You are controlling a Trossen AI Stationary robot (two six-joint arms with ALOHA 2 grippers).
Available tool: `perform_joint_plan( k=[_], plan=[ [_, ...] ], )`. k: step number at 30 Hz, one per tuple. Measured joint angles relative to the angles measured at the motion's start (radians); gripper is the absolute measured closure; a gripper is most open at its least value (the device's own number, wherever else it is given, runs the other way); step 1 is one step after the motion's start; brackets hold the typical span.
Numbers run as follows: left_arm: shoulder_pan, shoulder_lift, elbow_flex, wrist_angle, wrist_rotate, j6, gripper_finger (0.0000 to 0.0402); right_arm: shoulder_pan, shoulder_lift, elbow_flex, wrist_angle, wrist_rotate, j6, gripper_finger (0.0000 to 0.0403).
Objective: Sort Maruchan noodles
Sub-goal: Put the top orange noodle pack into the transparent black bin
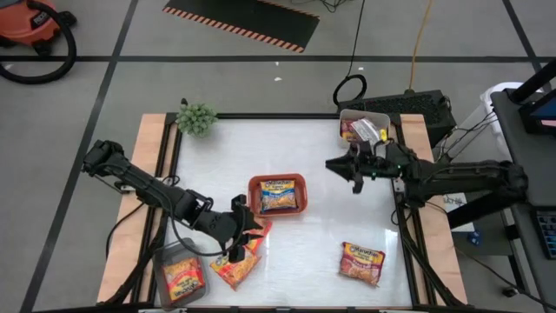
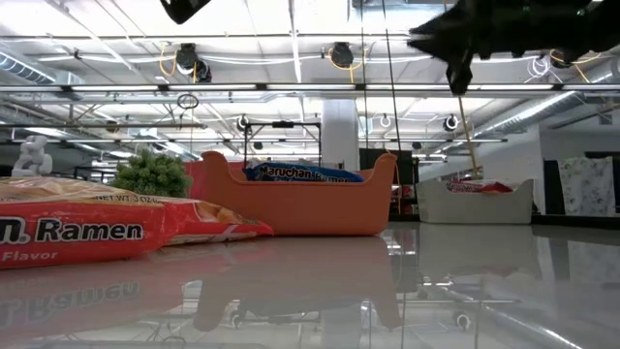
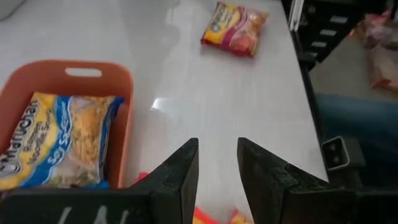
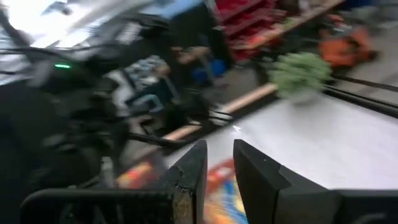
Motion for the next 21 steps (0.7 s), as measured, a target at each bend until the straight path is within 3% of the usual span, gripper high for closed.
perform_joint_plan(
  k=[6, 21],
  plan=[
    [-0.038, 0.000, 0.000, -0.083, -0.055, -0.110, 0.0286, 0.119, 0.055, 0.000, 0.098, 0.074, -0.032, 0.0328],
    [-0.206, 0.047, 0.001, -0.304, -0.111, -0.540, 0.0286, 0.242, 0.155, 0.001, 0.095, 0.041, -0.076, 0.0328]
  ],
)
